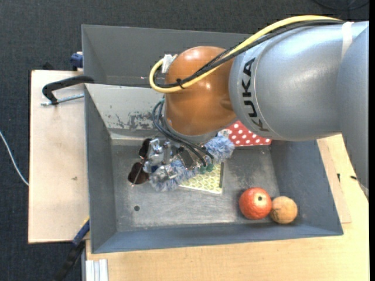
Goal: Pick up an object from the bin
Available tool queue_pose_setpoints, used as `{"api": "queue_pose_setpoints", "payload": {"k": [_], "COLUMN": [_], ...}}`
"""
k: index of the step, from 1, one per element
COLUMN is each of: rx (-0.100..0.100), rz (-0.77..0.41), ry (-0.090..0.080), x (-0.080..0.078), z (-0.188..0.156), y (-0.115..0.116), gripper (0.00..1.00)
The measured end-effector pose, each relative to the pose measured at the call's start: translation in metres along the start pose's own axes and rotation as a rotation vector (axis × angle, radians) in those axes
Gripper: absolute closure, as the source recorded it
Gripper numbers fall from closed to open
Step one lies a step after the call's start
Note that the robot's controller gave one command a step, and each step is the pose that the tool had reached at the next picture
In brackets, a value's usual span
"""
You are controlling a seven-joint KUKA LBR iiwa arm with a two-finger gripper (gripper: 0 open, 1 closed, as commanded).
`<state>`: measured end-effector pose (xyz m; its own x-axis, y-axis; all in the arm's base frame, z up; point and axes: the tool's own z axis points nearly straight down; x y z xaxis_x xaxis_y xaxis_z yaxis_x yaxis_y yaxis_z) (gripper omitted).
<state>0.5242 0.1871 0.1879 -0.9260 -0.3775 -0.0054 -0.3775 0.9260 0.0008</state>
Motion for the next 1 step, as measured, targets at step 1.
{"api": "queue_pose_setpoints", "payload": {"k": [1], "rx": [0.000], "rz": [0.157], "ry": [-0.003], "x": [-0.0223], "z": [-0.0633], "y": [-0.0295], "gripper": [1.00]}}
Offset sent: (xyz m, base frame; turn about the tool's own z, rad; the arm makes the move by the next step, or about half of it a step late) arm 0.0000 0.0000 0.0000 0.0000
